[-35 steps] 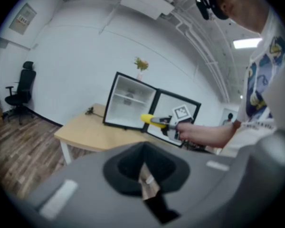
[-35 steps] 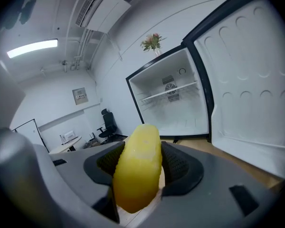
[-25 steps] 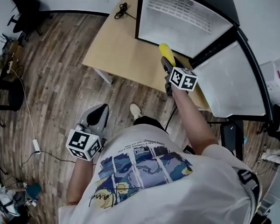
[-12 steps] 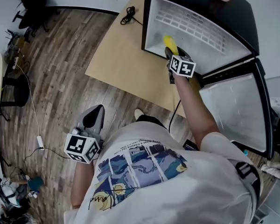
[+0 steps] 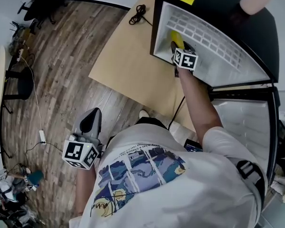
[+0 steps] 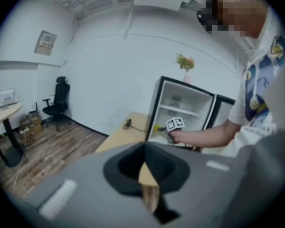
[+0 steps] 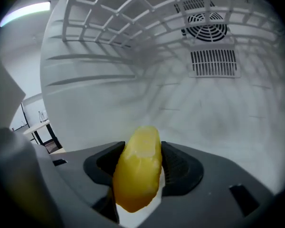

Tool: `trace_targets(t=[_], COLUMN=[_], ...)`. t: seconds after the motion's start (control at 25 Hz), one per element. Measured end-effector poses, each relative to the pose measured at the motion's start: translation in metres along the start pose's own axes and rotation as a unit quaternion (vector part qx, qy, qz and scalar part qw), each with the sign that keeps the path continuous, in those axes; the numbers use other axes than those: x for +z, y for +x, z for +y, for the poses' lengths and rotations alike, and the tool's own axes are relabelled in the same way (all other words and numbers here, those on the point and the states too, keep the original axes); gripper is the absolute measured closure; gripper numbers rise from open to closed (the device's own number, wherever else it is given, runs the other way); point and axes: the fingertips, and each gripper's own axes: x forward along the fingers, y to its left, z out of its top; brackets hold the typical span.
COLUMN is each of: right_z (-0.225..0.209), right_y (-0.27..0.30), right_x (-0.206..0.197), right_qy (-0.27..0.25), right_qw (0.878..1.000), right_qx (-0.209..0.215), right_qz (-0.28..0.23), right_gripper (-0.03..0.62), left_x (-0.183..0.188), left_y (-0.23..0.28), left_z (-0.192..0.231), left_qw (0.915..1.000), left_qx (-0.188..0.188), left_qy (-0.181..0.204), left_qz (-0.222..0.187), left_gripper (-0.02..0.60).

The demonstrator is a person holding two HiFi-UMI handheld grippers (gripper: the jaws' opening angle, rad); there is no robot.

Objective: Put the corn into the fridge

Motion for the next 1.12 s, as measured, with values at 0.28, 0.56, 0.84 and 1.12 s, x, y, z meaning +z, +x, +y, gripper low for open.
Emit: trace_targets(t=[0.28,0.56,0.84,1.12], right_z=[-0.001,-0.005,-0.001,0.002], right_y=[0.03,0.041,0.046,0.043], right_x=[0.003,-0.005,-0.009,-0.01], right_qy=[-0.027,-0.042,-0.056,-0.043], right_qw=[0.999,0.998,0.996,0.996], right_qx=[-0.018,-0.033,-0.037,-0.021], right_qz=[0.005,0.03,0.062,0.072], right_gripper=[0.356,0.356,0.355,0.344], left_x=[0.001,0.003,0.011,0.012], left_y=[0.007,0.02,0.032,0.026], left_z=[0.01,0.014,0.012,0.02], left_qw=[0.9999,0.9998,0.9997,0.9998], left_qx=[0.011,0.006,-0.009,-0.01], left_qy=[-0.003,-0.003,0.008,0.006], left_qz=[0.012,0.021,0.019,0.017], left_gripper=[0.572,0.572,0.572,0.572])
